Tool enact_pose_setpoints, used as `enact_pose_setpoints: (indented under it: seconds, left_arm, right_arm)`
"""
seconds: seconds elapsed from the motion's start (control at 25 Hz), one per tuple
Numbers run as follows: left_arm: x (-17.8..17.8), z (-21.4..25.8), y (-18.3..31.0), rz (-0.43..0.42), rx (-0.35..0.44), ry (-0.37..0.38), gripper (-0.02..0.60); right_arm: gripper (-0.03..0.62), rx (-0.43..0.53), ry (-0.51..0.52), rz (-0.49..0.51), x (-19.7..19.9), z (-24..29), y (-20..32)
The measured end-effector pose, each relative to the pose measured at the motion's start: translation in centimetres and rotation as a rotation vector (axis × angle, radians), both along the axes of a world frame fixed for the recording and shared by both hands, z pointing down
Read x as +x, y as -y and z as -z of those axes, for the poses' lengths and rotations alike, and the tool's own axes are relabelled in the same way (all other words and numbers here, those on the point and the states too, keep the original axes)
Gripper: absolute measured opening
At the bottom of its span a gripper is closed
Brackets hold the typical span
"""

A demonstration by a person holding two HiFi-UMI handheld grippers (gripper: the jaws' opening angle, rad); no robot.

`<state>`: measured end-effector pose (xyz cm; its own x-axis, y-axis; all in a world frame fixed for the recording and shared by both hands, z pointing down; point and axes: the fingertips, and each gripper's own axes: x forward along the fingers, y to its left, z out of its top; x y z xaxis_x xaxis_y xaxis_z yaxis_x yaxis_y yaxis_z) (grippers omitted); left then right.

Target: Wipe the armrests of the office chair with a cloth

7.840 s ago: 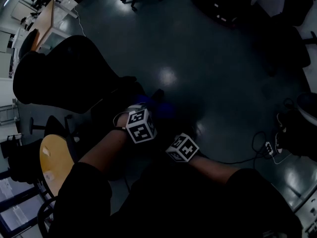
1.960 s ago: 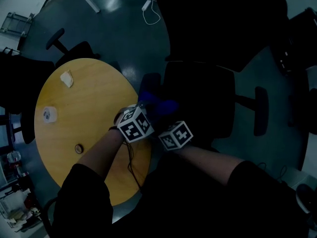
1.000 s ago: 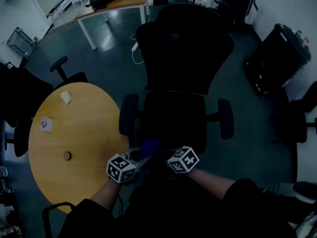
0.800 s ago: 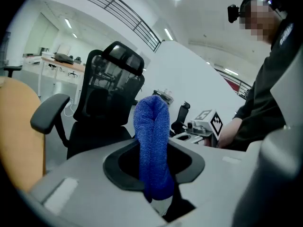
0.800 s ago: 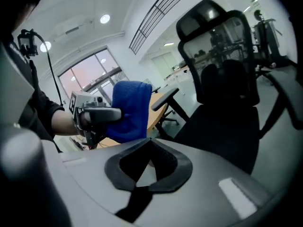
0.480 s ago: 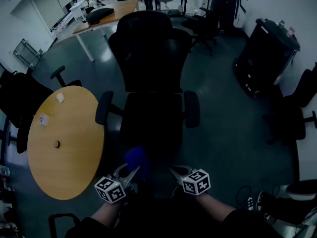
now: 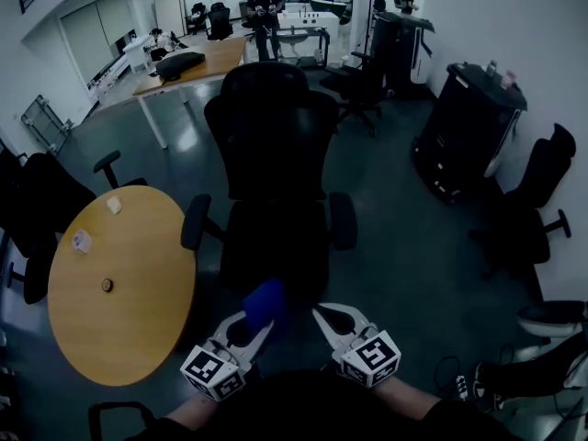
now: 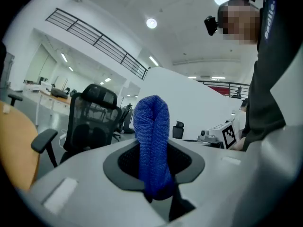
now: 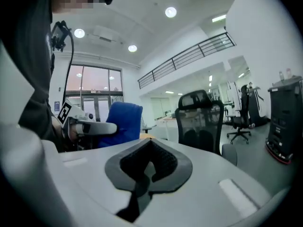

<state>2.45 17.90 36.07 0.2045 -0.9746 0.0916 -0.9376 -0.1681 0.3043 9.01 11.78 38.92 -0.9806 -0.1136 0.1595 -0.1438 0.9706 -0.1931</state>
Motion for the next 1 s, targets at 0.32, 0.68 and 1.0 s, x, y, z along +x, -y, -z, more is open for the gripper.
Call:
enact_pose_setpoints:
  seconds: [0.32, 0.68, 1.0]
  left_arm:
    - [-0.7, 2.0, -3.1, 0.003, 0.065, 0.054, 0.124]
    - [-0.3, 1.3, -4.8, -0.029, 0.063, 0.070, 0.124]
    - [0.6, 1.2, -5.1, -0.053, 0.058, 0.071, 0.124]
  right_arm:
    - [0.005, 0.073, 0.056, -0.072, -0.7, 3.5, -3.1]
    - [0.005, 0.059, 0.065, -0.050, -0.8, 2.9, -5.7]
    - [0.003, 0.054, 0.043, -0.037, -1.2, 2.9, -6.2]
